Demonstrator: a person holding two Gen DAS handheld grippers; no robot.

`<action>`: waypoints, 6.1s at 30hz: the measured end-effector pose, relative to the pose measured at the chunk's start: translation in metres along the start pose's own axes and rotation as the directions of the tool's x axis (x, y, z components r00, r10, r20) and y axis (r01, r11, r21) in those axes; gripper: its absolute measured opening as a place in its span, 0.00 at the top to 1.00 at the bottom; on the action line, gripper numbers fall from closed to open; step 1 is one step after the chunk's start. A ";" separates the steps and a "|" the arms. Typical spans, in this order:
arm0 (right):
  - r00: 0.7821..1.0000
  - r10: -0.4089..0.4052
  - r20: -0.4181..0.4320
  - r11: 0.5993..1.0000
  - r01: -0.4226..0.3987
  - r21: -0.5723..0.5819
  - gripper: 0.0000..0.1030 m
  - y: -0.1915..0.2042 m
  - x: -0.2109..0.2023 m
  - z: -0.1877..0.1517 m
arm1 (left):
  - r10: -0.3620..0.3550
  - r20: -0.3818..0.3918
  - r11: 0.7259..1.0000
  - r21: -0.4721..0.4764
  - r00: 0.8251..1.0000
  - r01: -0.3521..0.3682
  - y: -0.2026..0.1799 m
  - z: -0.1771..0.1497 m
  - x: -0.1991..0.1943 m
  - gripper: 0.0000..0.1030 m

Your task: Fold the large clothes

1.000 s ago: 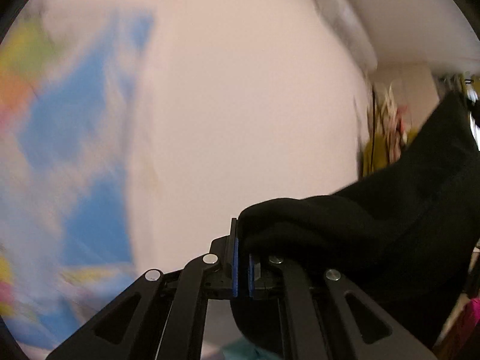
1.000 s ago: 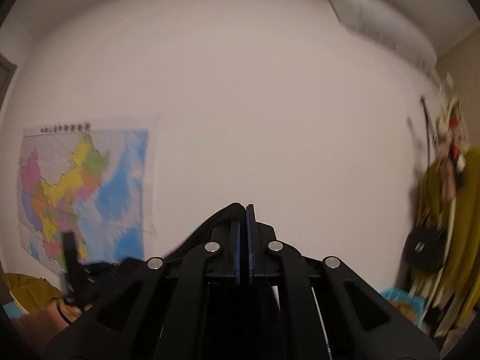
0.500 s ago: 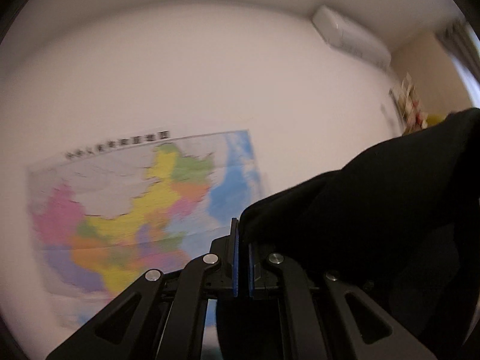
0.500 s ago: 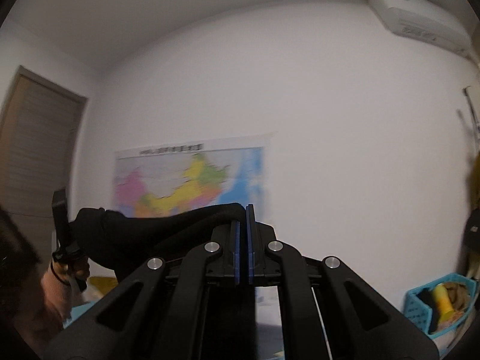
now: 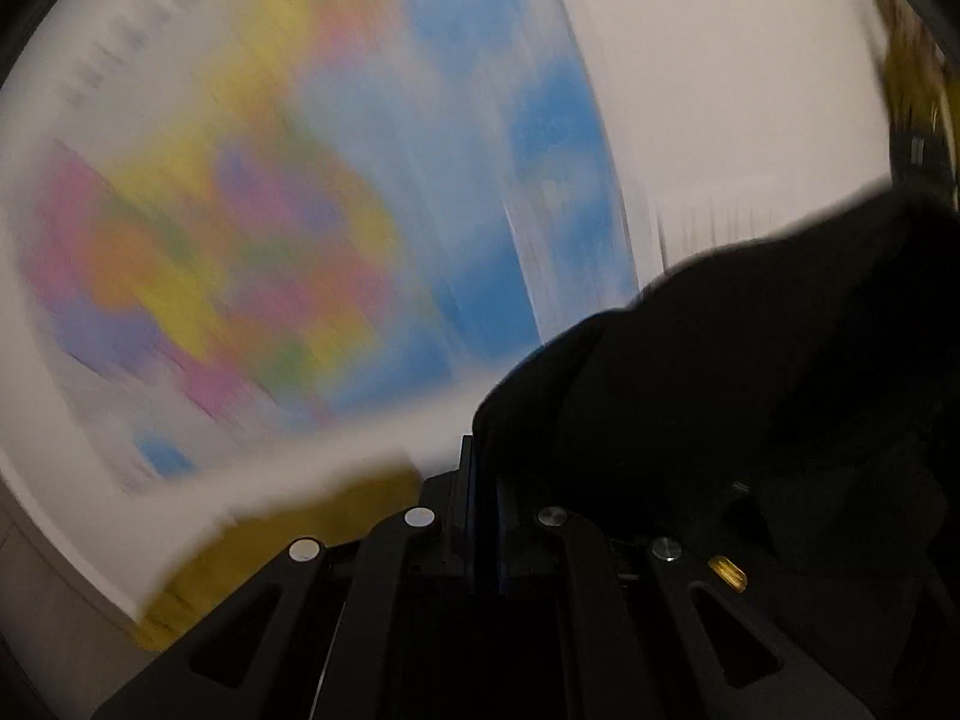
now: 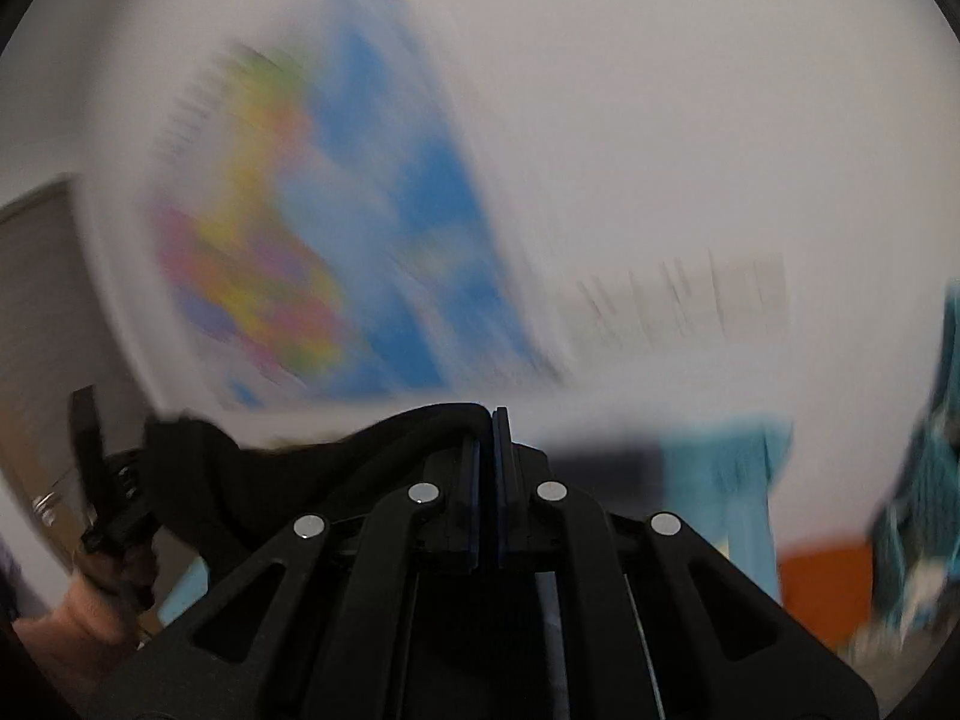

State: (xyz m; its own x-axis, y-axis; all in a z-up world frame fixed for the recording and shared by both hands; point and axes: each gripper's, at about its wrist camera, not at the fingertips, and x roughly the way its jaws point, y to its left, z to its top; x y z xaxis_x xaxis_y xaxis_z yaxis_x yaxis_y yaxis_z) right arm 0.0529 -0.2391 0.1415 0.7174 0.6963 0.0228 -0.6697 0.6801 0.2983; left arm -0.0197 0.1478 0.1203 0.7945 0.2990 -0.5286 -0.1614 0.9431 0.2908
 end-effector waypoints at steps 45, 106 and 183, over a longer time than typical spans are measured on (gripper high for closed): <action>0.769 -0.510 -0.386 0.854 0.506 -0.120 0.88 -0.147 0.093 -0.135 | -0.443 -0.322 0.894 -0.226 0.837 0.387 0.046 -0.184 0.100 0.23; 0.913 -0.096 -0.397 0.802 -0.166 -0.574 0.82 0.168 0.046 -0.293 | -0.194 -0.123 0.933 -0.330 0.973 0.144 0.144 -0.203 -0.044 0.94; 0.916 -0.383 -0.121 0.895 0.400 0.197 0.17 -0.097 -0.173 -0.281 | -0.624 -0.070 0.772 -0.210 0.778 0.600 0.042 -0.239 -0.064 0.28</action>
State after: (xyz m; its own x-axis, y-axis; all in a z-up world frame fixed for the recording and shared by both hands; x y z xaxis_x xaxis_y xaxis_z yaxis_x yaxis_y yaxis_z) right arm -0.0602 -0.3614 -0.1592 0.8902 0.4050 -0.2086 -0.2746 0.8424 0.4637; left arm -0.2171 0.2030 -0.0240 0.6782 -0.3457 -0.6484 0.2290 0.9379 -0.2605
